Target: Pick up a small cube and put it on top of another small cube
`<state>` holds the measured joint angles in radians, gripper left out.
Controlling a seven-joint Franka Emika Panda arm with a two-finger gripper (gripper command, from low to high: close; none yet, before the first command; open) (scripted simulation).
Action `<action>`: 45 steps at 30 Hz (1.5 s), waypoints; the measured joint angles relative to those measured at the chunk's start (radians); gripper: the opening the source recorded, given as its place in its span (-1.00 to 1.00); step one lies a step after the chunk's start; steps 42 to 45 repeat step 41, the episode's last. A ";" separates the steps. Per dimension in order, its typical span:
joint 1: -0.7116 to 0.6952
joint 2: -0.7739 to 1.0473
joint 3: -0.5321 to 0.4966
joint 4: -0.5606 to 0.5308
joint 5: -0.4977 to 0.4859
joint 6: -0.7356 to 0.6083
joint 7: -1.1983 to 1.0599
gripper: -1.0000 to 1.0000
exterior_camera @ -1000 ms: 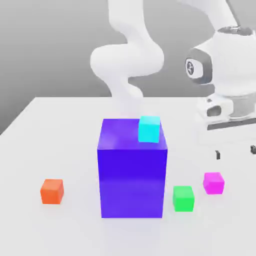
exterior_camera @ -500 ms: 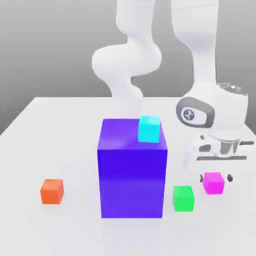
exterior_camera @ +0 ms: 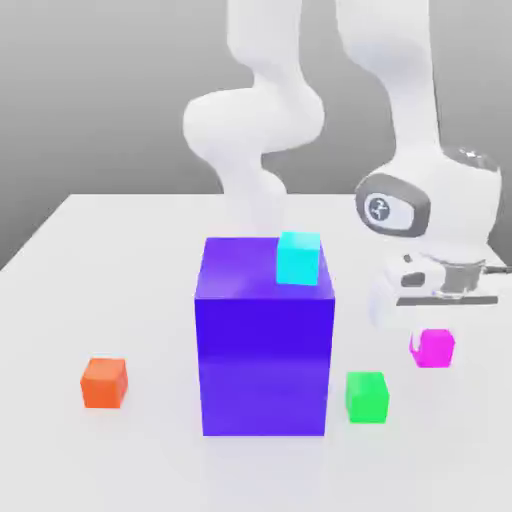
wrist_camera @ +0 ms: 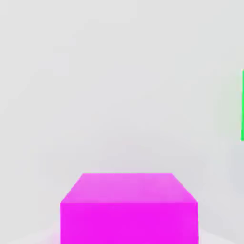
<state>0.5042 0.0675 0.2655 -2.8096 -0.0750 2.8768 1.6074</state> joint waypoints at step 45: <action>-0.210 0.007 -0.129 -0.014 0.037 0.023 1.283 1.00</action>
